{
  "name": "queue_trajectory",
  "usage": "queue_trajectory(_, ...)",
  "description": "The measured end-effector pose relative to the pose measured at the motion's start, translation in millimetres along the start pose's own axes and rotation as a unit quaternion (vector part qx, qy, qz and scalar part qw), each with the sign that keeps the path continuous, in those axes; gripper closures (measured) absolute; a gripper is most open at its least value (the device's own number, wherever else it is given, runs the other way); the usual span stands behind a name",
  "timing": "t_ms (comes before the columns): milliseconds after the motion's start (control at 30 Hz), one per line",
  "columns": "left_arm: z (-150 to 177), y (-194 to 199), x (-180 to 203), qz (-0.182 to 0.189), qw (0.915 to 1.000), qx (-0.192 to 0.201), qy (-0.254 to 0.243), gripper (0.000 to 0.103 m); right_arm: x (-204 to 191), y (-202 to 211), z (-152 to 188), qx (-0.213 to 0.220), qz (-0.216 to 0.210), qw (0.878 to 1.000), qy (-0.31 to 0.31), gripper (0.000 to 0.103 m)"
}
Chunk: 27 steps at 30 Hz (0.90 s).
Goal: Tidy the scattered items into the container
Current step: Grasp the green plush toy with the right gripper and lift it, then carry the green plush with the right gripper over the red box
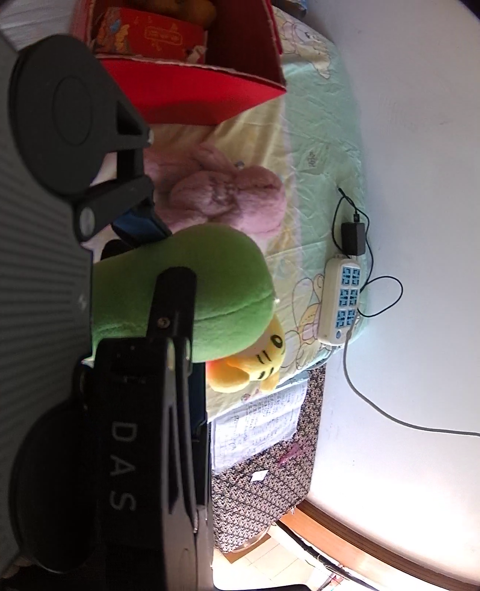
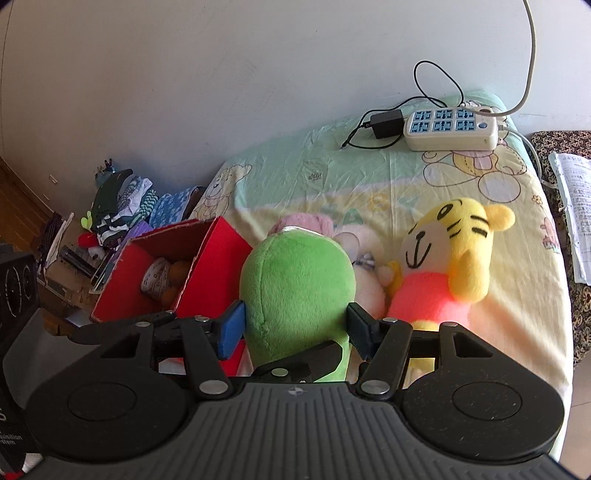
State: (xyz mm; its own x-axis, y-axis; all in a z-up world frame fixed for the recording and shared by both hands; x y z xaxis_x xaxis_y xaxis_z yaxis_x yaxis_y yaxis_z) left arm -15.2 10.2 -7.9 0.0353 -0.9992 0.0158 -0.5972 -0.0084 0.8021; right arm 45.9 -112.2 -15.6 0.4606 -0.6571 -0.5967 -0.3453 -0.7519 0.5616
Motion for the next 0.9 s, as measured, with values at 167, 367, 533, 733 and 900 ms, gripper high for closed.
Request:
queue_trajectory(167, 28.0, 5.2, -22.3, 0.006, 0.9997, -0.024, -0.005, 0.033, -20.6, -11.7, 26.6, -0.023, 0.0, 1.0, -0.01, 0.041)
queue_trajectory(367, 51.2, 13.1, -53.8, 0.027, 0.9983, -0.038, -0.034, 0.033, -47.5, -29.3, 51.9, -0.033, 0.014, 0.999, -0.032, 0.041)
queue_trajectory(533, 74.6, 19.9, -90.3, 0.055, 0.993, -0.066, -0.081, 0.033, -76.6, -48.4, 79.9, -0.035, 0.037, 0.996, -0.076, 0.041)
queue_trajectory(733, 101.9, 27.3, -141.3, 0.076, 0.9857, -0.086, -0.123, 0.033, -120.5, -81.4, 108.8, -0.039, 0.058, 0.991, -0.11, 0.041)
queue_trajectory(900, 118.4, 33.8, -183.7, 0.074, 0.9808, -0.112, -0.141, 0.033, -150.9, -112.1, 125.3, -0.043, 0.054, 0.988, -0.14, 0.041)
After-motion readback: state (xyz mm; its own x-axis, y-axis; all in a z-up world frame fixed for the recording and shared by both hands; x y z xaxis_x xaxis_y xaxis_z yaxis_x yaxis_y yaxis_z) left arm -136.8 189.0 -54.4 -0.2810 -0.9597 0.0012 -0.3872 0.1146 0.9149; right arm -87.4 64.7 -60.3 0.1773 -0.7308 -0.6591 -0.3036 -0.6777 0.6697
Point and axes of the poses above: each gripper's, at about its wrist camera, not at the fingertips, and y roughly against the way its jaws point, x to its right, z to its underside, the point moved 1 cm from there along -y, roughly the way its jaws point, and after that the axes turned 11 degrees about -z, right-handed, at the moved point
